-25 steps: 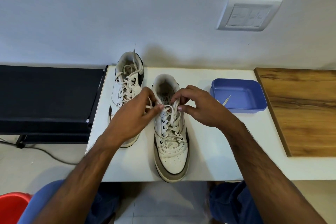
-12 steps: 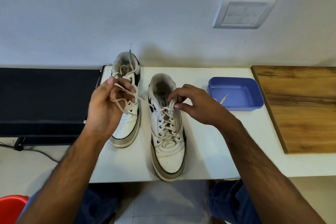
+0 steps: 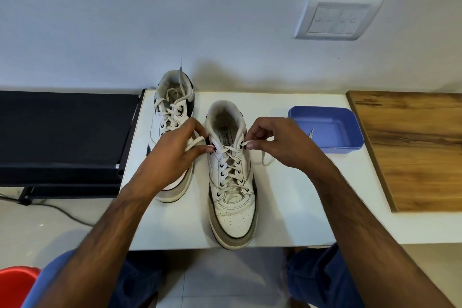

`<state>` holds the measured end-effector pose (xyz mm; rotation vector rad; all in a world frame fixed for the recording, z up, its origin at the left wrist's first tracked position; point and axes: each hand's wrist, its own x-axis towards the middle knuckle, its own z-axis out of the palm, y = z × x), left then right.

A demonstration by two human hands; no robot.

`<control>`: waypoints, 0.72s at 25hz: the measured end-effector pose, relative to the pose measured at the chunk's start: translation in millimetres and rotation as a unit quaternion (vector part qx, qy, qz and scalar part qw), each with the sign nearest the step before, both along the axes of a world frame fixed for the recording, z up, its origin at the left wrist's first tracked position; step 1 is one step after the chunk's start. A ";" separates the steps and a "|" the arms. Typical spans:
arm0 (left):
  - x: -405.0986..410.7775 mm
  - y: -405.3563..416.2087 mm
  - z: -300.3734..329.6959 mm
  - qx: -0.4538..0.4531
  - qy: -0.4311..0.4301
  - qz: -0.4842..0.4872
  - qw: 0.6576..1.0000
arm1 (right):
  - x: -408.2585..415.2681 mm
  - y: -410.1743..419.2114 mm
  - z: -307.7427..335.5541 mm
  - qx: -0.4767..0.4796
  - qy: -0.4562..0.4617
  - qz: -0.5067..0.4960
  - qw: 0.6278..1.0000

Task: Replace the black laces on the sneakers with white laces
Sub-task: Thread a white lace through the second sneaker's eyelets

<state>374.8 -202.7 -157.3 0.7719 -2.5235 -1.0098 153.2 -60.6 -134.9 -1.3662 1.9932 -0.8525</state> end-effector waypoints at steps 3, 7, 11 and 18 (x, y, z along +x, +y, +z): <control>-0.2 -1.3 -3.6 -0.132 -0.032 -0.046 0.990 | -3.2 2.7 3.1 0.018 -0.006 -0.014 1.000; 2.8 -10.6 1.1 -0.210 -0.052 -0.058 0.975 | -7.5 4.3 3.7 0.034 0.023 -0.008 0.999; 4.1 -15.7 -0.6 -0.205 -0.082 -0.057 0.974 | -10.4 7.1 4.0 0.053 0.002 0.003 0.999; 17.2 -9.9 11.4 0.190 0.096 -0.003 0.977 | -21.5 17.2 20.5 -0.024 -0.162 -0.034 0.986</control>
